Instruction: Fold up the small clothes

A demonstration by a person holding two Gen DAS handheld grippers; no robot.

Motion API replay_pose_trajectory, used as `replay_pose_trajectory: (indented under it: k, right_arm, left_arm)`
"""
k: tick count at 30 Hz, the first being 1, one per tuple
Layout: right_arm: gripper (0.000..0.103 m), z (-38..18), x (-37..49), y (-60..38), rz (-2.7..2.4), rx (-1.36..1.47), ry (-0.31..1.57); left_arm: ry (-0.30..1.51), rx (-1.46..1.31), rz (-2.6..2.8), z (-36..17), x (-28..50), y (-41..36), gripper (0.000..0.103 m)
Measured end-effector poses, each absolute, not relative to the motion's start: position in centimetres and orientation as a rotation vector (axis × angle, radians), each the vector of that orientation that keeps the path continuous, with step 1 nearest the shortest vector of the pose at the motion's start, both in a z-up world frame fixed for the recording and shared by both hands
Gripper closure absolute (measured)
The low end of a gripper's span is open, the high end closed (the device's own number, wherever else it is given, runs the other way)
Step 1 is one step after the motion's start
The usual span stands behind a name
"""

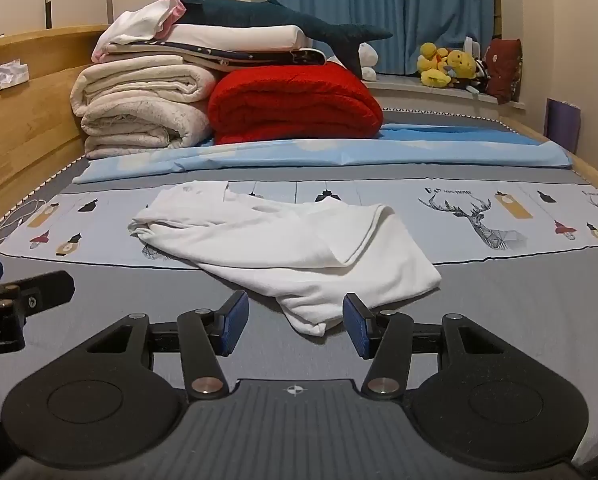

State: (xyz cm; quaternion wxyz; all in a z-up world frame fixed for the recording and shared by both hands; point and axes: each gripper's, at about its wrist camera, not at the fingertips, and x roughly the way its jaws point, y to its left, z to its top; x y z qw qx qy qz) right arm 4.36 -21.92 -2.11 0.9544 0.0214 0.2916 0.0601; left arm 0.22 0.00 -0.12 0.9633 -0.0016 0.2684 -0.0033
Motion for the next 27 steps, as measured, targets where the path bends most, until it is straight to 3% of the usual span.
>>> replay_pose_trajectory:
  k: [14,27]
  right_arm:
    - [0.046,-1.6,4.3,-20.9,0.147,0.023,0.563]
    - [0.046,-2.0,4.6,-21.1,0.186,0.037,0.603]
  left_arm:
    - [0.470,0.001,0.055,-0.6,-0.5,-0.8,0.000]
    - [0.526,-0.024,0.017,-1.3,1.1,-0.8,0.000]
